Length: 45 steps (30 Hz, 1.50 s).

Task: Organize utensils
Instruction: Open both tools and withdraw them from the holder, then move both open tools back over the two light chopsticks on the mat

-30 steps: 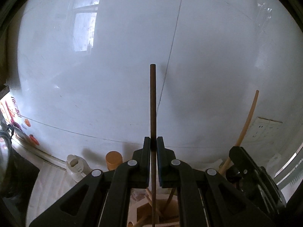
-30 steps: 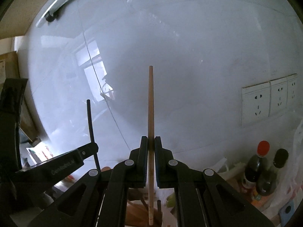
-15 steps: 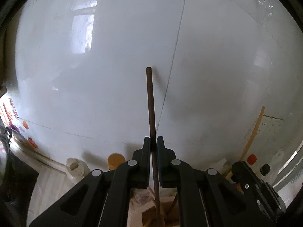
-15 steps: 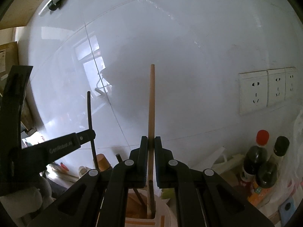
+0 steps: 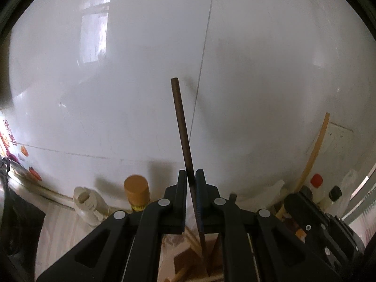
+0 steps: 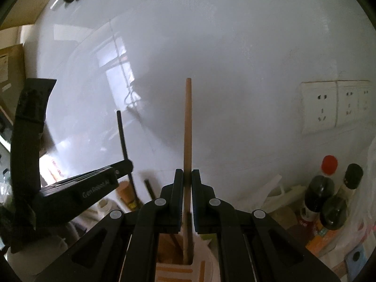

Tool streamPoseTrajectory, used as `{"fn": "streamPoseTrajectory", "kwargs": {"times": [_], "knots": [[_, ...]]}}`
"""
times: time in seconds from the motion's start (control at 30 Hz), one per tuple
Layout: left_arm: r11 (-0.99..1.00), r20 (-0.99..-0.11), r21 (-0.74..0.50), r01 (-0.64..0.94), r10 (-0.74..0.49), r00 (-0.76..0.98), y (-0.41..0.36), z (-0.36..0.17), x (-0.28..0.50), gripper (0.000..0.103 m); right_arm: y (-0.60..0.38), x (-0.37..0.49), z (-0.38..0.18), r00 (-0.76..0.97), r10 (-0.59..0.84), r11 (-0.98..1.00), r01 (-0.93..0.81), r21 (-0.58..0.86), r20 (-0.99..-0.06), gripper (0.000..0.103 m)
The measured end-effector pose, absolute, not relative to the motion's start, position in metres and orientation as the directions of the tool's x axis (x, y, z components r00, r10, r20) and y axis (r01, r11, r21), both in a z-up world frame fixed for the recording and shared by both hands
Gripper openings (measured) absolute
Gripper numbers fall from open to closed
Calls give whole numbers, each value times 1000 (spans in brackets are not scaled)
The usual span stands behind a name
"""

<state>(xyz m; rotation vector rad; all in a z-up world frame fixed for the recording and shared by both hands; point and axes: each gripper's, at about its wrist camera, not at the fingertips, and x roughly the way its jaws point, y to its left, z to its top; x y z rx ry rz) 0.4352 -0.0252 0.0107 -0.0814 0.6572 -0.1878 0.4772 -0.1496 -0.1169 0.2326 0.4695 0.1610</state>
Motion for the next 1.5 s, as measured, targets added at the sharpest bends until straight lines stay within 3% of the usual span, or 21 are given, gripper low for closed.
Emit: {"fn": "streamPoseTrajectory", "kwargs": {"times": [0.1, 0.17, 0.23, 0.3, 0.4, 0.6, 0.67, 0.83, 1.3, 1.5], "knots": [[981, -615, -133, 145, -196, 764, -23, 19, 427, 14, -151, 476, -115, 859, 244, 954, -128, 272, -450, 8], [982, -611, -134, 133, -188, 769, -17, 27, 420, 34, -154, 474, -113, 851, 264, 947, -139, 291, -454, 8], [983, -598, -152, 104, -175, 782, -8, 37, 411, 84, -161, 470, -108, 846, 266, 943, -129, 307, -462, 12], [981, -578, -176, 78, -167, 799, 4, 46, 401, 97, -169, 464, -102, 847, 265, 937, -114, 329, -461, 29], [987, -584, -156, 41, -125, 802, 8, 57, 389, 103, -181, 454, -91, 846, 280, 925, -112, 362, -454, 47], [998, -620, -63, -4, -36, 784, 2, 56, 348, 103, -209, 420, -68, 848, 249, 924, -63, 377, -468, 77], [998, -634, -59, -2, -36, 772, -1, 48, 334, 103, -221, 401, -65, 844, 208, 931, -17, 363, -494, 78], [999, -716, -51, 3, -38, 697, -11, 5, 298, 103, -251, 356, -85, 798, 124, 943, 91, 321, -590, 78], [990, -918, 39, 133, -17, 395, -105, -150, 247, 103, -376, 251, -242, 439, 11, 880, 422, 217, -898, 76], [971, -951, 90, 222, 18, 307, -145, -199, 236, 103, -382, 242, -314, 289, 78, 878, 433, 203, -954, 55]]}}
